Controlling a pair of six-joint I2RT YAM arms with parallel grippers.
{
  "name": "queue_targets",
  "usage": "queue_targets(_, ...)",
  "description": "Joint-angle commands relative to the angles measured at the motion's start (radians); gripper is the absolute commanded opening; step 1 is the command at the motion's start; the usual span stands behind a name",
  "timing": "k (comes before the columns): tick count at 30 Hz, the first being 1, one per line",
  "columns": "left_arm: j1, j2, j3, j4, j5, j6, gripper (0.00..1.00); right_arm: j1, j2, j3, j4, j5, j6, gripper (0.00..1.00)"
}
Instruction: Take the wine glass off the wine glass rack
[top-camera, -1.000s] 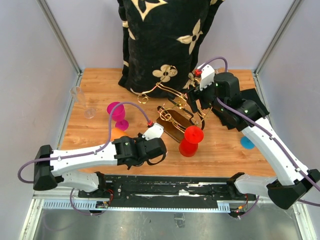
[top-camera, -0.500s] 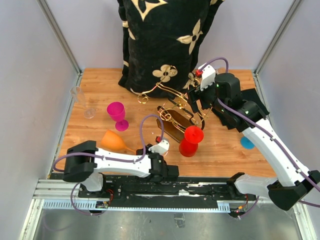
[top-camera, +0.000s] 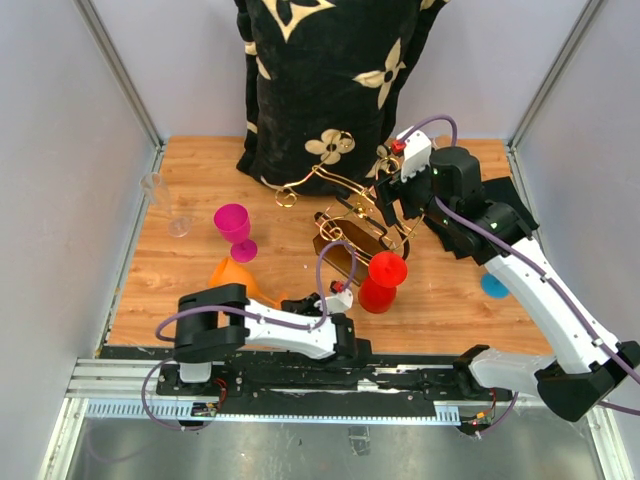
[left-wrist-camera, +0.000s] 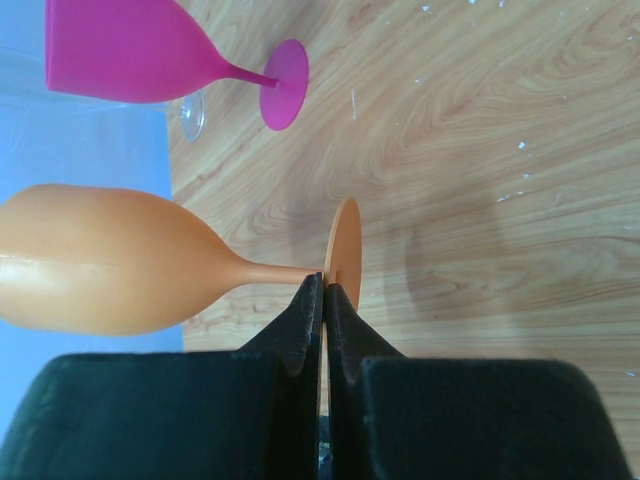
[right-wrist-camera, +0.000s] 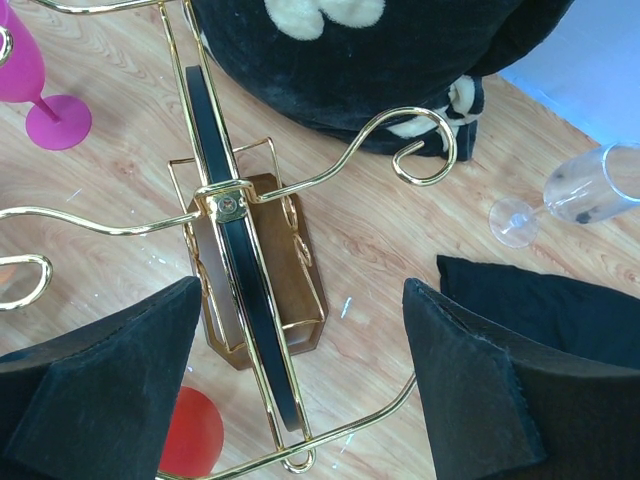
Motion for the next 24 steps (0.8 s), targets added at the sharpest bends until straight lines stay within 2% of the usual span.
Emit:
queue_targets(1,-0.01,0.055,0.034,-0.004,-0.063,-0.08,0.0,-0.008,-0.034,-0.021,0.02,0.01,-0.012,0.83)
queue_targets(13,-0.01,0.183,0.033,0.009,-0.072,-0.199,0.01,-0.008,-0.038,-0.034,0.032,-0.009,-0.006,0.83)
queue_targets(18,-0.009,0.226,0.035,0.112,-0.063,-0.123,0.01,-0.008,-0.041,-0.035,0.032,-0.01,-0.005,0.83)
queue_targets(24,-0.003,0.206,-0.021,0.287,-0.029,-0.01,0.01,-0.008,-0.043,-0.038,0.033,-0.014,-0.004,0.83)
